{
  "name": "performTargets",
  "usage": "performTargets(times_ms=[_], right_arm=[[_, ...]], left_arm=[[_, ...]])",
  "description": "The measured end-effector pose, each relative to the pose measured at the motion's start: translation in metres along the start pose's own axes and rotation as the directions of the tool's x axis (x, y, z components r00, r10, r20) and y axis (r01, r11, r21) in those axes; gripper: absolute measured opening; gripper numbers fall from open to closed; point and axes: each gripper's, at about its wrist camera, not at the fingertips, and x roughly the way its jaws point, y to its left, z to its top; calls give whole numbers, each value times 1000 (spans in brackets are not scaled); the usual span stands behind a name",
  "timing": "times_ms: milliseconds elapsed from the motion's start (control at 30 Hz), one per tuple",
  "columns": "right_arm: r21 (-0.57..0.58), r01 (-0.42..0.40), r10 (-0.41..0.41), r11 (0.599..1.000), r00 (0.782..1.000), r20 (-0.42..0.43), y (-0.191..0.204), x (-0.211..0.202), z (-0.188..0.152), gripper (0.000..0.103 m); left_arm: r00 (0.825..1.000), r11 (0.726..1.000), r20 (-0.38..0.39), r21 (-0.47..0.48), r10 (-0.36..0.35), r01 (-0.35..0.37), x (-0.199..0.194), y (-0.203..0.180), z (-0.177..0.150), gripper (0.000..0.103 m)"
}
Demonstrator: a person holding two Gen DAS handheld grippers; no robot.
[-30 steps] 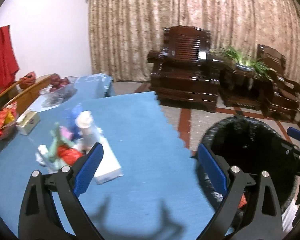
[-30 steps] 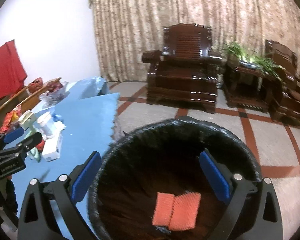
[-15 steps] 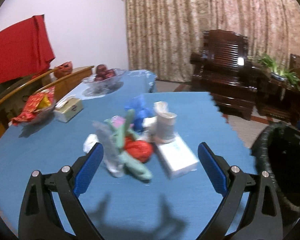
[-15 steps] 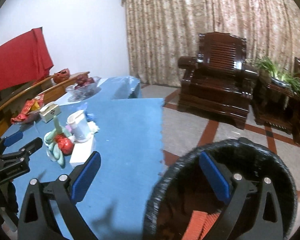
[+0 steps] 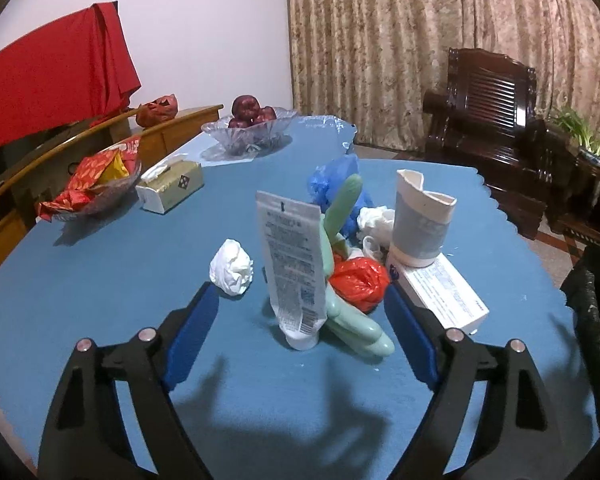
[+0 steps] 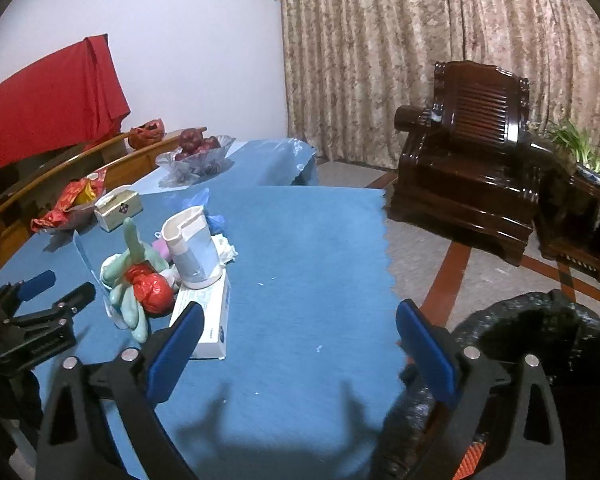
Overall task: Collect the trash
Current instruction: 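Move both tools back over the table toward the remaining trash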
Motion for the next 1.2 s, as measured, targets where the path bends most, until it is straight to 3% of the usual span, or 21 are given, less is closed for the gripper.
performTargets(times_ms=[333, 633, 800, 933, 1067, 1200], right_arm=[[-12, -10, 10, 1000, 999, -41, 7, 23, -4, 93], [-23, -19, 17, 1000, 998, -65, 11, 32, -10, 93], [-30, -33, 31, 999, 997, -72, 17, 37, -11, 93], [-42, -42, 39, 998, 997, -73, 21, 41, -9, 93], [-53, -49, 45, 997, 996, -71, 26, 42, -8, 93], [-59, -63, 59, 996, 996, -70, 32, 42, -7, 93]], left_arm=[[999, 999, -40, -25, 20, -21, 32, 1, -6, 61], [999, 999, -42, -25, 34, -35, 33, 14, -12, 55], [999, 998, -45, -54, -16, 14, 33, 19, -16, 48], [997, 995, -49, -82, -63, 59, 35, 20, -17, 37], [996, 991, -29, -104, -82, 78, 30, 24, -16, 18], [996, 992, -43, -111, -73, 67, 28, 28, -18, 15]])
